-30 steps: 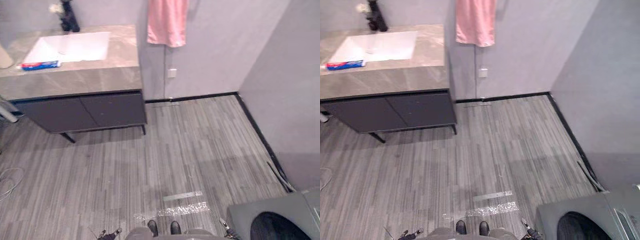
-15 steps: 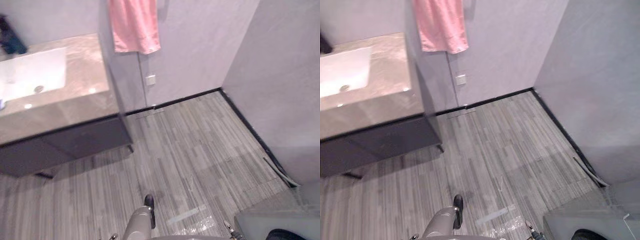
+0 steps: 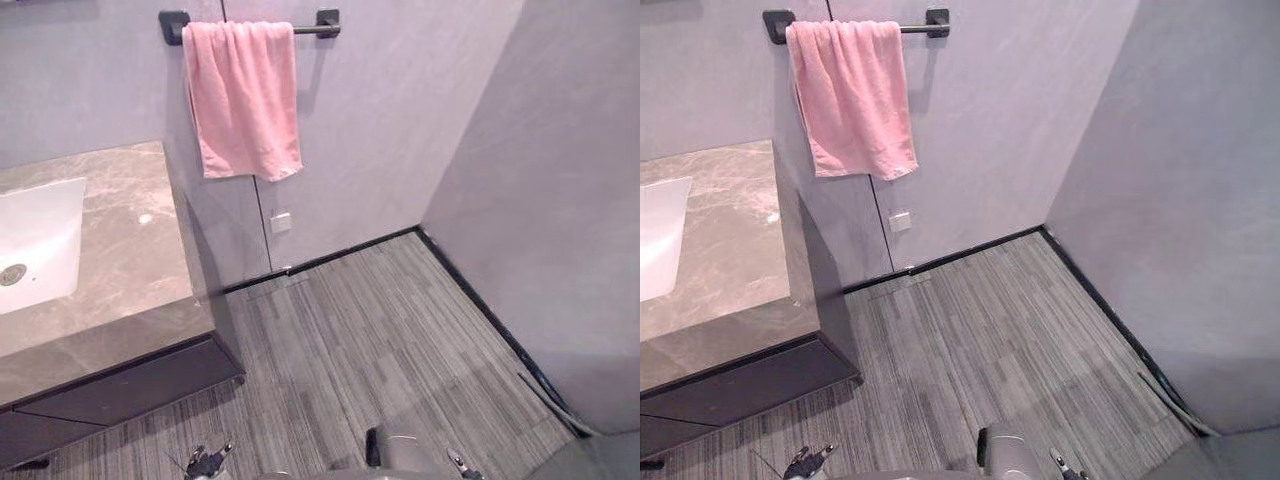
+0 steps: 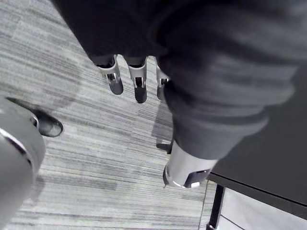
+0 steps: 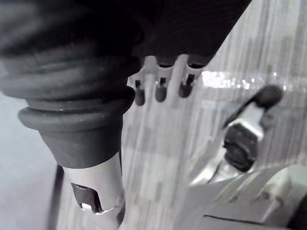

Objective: Organize washtable

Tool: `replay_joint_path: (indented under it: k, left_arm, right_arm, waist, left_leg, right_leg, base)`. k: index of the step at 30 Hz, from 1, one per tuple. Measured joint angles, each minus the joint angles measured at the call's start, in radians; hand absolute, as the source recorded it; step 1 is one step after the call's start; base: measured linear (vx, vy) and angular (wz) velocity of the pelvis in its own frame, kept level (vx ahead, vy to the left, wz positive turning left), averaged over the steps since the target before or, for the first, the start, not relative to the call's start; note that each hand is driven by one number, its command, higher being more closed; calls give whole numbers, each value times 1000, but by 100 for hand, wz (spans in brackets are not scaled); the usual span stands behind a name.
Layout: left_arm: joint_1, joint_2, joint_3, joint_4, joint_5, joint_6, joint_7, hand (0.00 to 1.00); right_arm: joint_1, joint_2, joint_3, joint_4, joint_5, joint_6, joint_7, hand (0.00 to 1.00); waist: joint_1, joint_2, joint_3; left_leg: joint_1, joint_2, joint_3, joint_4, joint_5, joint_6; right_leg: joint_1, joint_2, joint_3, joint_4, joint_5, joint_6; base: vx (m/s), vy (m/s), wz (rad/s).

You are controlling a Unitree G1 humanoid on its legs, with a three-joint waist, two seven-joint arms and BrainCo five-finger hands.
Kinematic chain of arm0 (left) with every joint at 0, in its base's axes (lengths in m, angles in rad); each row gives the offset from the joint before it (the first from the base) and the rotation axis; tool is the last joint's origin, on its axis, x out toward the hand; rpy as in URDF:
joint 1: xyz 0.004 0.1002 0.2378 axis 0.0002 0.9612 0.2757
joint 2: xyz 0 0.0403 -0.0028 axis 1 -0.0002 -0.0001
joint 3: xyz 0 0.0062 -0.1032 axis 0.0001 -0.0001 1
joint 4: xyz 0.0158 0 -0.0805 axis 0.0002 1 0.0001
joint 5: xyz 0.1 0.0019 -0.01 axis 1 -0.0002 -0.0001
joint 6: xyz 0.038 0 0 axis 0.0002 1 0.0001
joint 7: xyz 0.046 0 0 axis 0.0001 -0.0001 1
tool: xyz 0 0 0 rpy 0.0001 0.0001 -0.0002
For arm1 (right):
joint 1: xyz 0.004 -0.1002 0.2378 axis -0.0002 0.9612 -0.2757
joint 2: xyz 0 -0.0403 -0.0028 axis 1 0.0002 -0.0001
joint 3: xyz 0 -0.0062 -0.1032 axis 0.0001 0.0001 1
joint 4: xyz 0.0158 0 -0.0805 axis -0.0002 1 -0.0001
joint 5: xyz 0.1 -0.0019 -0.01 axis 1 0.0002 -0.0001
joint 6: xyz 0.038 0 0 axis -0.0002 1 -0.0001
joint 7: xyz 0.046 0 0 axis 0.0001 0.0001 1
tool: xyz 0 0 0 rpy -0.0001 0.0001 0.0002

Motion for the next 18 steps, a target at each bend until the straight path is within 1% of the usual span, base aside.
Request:
replay_joint_path:
  k: [1, 2, 3, 4, 5, 6, 7, 8, 9, 10, 11, 12, 13, 14, 15, 16, 17, 18]
  left_arm:
    - [-1, -10, 6, 3, 1, 0, 2, 0]
    - [-2, -17, 6, 19, 4, 0, 5, 0]
    - [-3, -18, 6, 26, 5, -1, 6, 0]
    - [-7, -19, 18, 35, 8, -2, 11, 0]
    - [-8, -28, 35, 38, 10, -2, 17, 0]
    - [-5, -46, 62, 53, 13, -4, 22, 0]
    - [-7, -65, 81, 61, 17, -5, 21, 0]
    - [-5, -76, 87, 62, 23, -5, 23, 0]
    - [-6, -92, 119, 59, 24, -6, 23, 0]
    - [-6, -91, 131, 56, 22, -5, 24, 0]
    - [-6, -91, 134, 52, 19, -5, 24, 0]
    - [-5, -90, 143, 47, 3, -6, 23, 0]
    - [-3, -89, 153, 36, -37, -7, 25, 0]
    - [-1, -88, 152, 24, -49, -8, 25, 0]
    - [1, -81, 147, 9, -71, -14, 24, 0]
    - [-1, -76, 140, 5, -86, -22, 23, 0]
    - [-5, -74, 134, -3, -102, -26, 22, 0]
    - [-8, -75, 122, -10, -115, -31, 23, 0]
  right_arm:
    - [-1, 1, -4, -4, 16, 0, -2, 0]
    - [-4, 0, -8, -16, 20, 0, -9, 0]
    - [-3, 0, -9, -16, 20, -1, -10, 0]
    - [-3, 1, -12, -6, 19, 0, -12, 0]
    - [-1, -1, -17, -4, 19, 2, -13, 0]
    - [8, -9, -14, -5, 18, 1, -19, 0]
    - [2, -21, -16, -4, 16, 1, -20, 0]
    - [2, -18, -17, -4, 14, 1, -19, 0]
    - [3, -16, -20, -4, 14, 2, -16, 0]
    - [1, -24, -17, -4, 13, 8, -16, 0]
    - [2, -26, -13, -4, 10, 10, -15, 0]
    - [0, -31, -10, -4, 13, 10, -12, 0]
    - [-6, -32, -6, -5, 14, 9, -12, 0]
    - [-9, -32, -6, -4, 14, 9, -11, 0]
    - [-11, -33, 2, -4, 14, 10, -10, 0]
    - [-15, -34, 4, -5, 13, 10, -8, 0]
    - [-21, -39, 5, -7, 13, 9, -8, 0]
    - [-24, -42, 6, -7, 13, 9, -7, 0]
  waist:
    - [2, 10, 6]
    - [-1, 19, 11]
    - [0, 20, 12]
    - [-2, 14, 20]
    - [-4, 23, 25]
    - [-5, 48, 19]
    - [-5, 52, 19]
    - [-6, 62, 18]
    - [-1, 67, 17]
    - [-3, 68, 18]
    - [-3, 61, 23]
    - [3, 60, 24]
    - [6, 49, 31]
    - [6, 39, 35]
    - [13, 20, 36]
    - [22, 10, 33]
    - [28, 4, 31]
    - [28, 4, 33]
  left_leg:
    - [23, 18, -3, -12, -20, -21]
    - [60, 44, -2, -37, -42, -51]
    - [80, 54, -1, -58, -48, -61]
    - [126, 70, 1, -102, -67, -72]
    - [155, 87, 0, -120, -79, -64]
    - [193, 121, -1, -129, -76, -35]
    - [178, 149, -17, -70, -33, -51]
    - [163, 170, -36, -21, -19, -68]
    - [109, 201, -76, 108, 19, -74]
    - [25, 223, -119, 289, 107, -58]
    - [-27, 230, -145, 388, 156, -44]
    - [-114, 247, -165, 572, 156, -49]
    - [-172, 256, -144, 682, 147, -61]
    - [-192, 254, -126, 706, 141, -66]
    - [-237, 250, -84, 709, 139, -65]
    - [-279, 248, -51, 680, 139, -65]
    - [-345, 228, -23, 591, 139, -65]
    - [-389, 198, -1, 473, 140, -68]
  right_leg:
    - [-12, -16, -2, -119, -6, -14]
    - [-24, -51, -28, -359, 16, -29]
    - [-22, -64, -39, -466, 45, -36]
    - [-15, -79, -47, -624, 112, -34]
    - [-18, -78, -61, -594, 180, -27]
    - [-50, -46, -68, -460, 129, -56]
    - [-79, -39, -77, -348, 41, -78]
    - [-77, -33, -86, -316, 6, -91]
    - [-68, -20, -114, -264, -47, -137]
    - [-33, -9, -139, -250, -87, -172]
    - [-3, -3, -149, -263, -100, -184]
    - [74, 19, -158, -315, -109, -197]
    - [176, 32, -166, -376, -111, -200]
    - [225, 33, -167, -404, -110, -200]
    - [312, 28, -170, -463, -110, -200]
    - [363, 22, -180, -511, -111, -199]
    - [420, 18, -196, -572, -112, -191]
    - [455, 12, -220, -603, -118, -175]
  base:
    - [376, -256, 19]
    - [476, -341, 7]
    - [502, -404, 10]
    - [456, -374, 11]
    - [529, -390, 18]
    - [578, -423, 16]
    - [597, -436, 14]
    - [605, -465, 15]
    - [621, -462, 24]
    - [616, -450, 27]
    - [583, -415, 25]
    - [549, -334, 18]
    - [519, -300, 16]
    - [460, -238, 15]
    - [397, -190, 12]
    - [459, -163, 19]
    - [432, -71, 32]
    - [366, 0, 43]
